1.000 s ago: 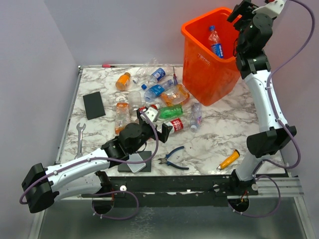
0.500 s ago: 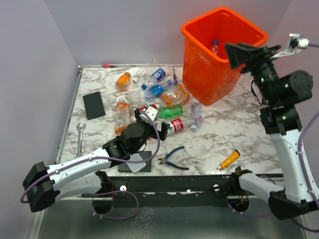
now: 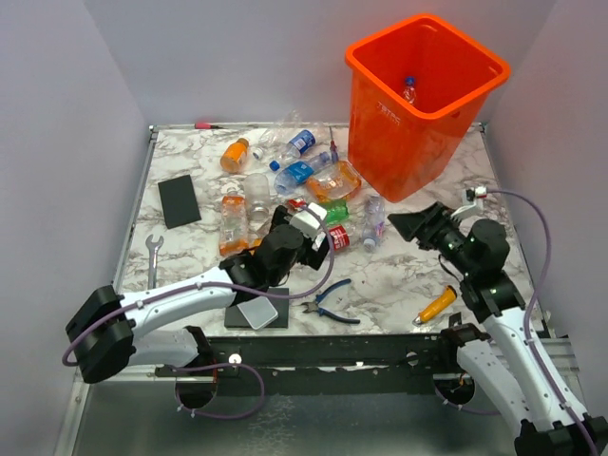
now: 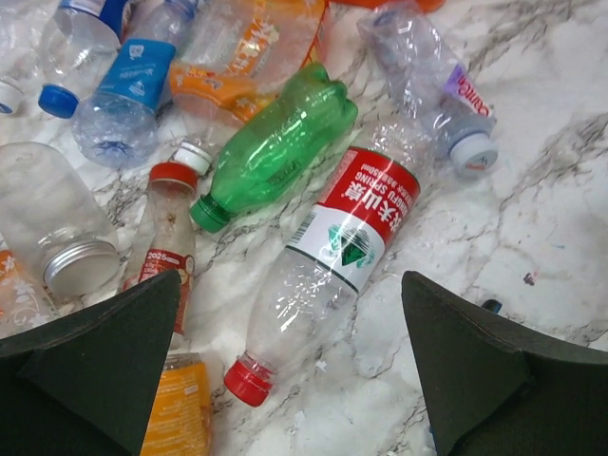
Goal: Put the plastic bottles in the bin
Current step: Pick up the plastic bottle at the center of the board.
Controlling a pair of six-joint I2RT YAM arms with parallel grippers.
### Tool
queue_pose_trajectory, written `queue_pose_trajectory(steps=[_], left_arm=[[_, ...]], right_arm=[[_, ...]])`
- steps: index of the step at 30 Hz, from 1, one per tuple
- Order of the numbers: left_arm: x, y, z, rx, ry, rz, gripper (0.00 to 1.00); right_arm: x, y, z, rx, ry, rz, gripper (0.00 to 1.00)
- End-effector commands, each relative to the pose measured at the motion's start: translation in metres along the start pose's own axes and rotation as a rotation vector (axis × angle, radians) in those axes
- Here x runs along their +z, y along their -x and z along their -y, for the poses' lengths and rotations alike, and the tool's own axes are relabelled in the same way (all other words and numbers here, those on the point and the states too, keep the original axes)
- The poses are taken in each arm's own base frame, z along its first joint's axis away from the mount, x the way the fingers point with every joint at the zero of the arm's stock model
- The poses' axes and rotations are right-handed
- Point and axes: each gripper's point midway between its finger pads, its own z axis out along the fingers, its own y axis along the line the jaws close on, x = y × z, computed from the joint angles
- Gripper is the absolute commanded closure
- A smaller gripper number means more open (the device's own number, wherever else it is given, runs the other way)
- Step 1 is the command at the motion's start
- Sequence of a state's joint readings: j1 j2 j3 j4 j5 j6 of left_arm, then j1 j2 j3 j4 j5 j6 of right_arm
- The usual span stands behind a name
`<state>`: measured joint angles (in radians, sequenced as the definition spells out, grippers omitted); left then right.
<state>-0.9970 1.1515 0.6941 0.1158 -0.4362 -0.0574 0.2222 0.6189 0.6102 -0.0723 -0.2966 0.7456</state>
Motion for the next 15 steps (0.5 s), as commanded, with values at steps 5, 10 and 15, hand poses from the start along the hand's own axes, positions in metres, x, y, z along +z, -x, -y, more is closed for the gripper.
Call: queue_pose_trajectory(steps=[5, 10, 15], left_arm=[[0.015, -0.07, 0.022, 0.187, -0.103, -0.338, 0.01], [0.029, -0.097, 0.016, 0.238, -0.065, -0.435, 0.01], [0.044, -0.112, 0.007, 0.197, -0.03, -0.48, 0.01]], right_arm=[[-0.007, -0.061, 0.05, 0.132, -0.111, -0.107, 0.31], [-0.014, -0.073, 0.059, 0.127, -0.124, -0.121, 0.3], [-0.018, -0.082, 0.064, 0.134, -0.127, -0.136, 0.31]])
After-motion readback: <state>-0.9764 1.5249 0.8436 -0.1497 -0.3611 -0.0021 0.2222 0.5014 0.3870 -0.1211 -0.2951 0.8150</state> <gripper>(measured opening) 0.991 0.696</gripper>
